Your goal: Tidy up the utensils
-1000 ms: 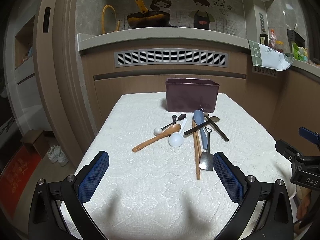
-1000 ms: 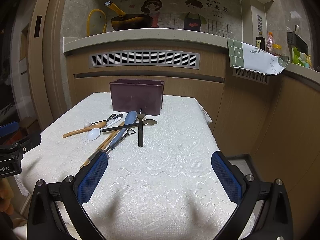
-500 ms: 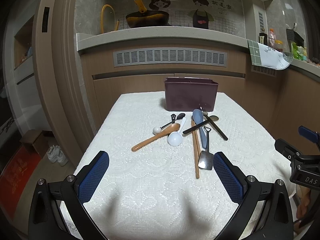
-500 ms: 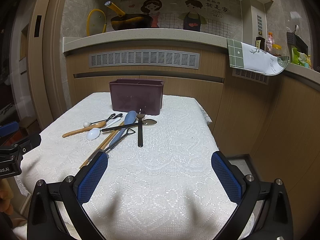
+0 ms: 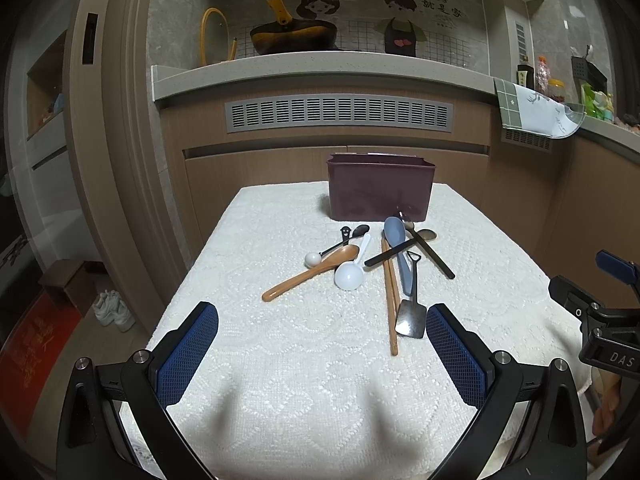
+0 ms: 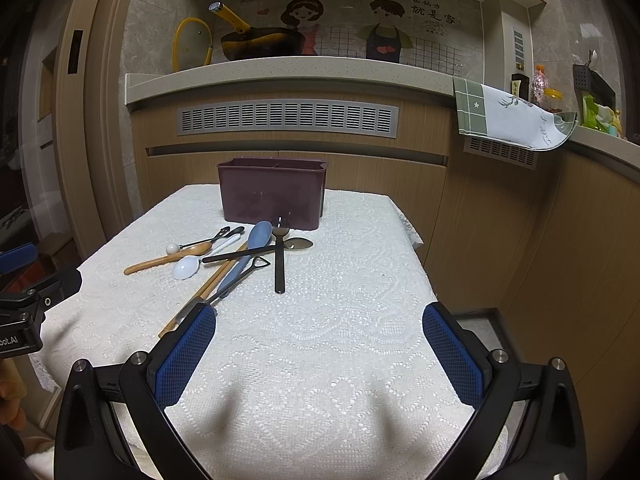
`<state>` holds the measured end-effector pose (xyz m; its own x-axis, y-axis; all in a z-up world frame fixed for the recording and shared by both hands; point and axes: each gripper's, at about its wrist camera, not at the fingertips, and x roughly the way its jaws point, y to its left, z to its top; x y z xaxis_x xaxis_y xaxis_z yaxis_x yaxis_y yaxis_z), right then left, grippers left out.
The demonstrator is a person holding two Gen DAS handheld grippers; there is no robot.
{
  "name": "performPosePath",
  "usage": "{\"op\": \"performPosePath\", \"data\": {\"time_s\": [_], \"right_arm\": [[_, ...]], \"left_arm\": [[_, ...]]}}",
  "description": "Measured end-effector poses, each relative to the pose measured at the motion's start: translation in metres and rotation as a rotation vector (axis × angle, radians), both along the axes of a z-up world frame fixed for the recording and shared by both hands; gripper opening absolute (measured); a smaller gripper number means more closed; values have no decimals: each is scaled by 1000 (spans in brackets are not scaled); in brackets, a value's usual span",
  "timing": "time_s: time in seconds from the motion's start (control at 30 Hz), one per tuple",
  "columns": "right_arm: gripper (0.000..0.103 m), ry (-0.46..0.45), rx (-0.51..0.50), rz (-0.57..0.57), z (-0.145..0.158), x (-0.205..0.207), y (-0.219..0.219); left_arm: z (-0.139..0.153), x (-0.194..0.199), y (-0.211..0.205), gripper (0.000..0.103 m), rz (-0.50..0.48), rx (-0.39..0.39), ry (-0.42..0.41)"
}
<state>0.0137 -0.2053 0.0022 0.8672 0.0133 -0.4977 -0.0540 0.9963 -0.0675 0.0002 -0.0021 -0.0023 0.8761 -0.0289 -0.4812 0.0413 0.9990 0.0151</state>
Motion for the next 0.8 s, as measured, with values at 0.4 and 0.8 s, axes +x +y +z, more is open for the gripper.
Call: {"op": "performPosePath", "data": {"time_s": [0.4, 0.8], "right_arm": [[103, 0, -1, -1, 0, 0, 1], [103, 40, -4, 1, -4, 14, -5]], "left_arm": [[-1, -2, -1, 103, 0, 1, 1], [-7, 20, 3, 103, -37, -9, 63]]}}
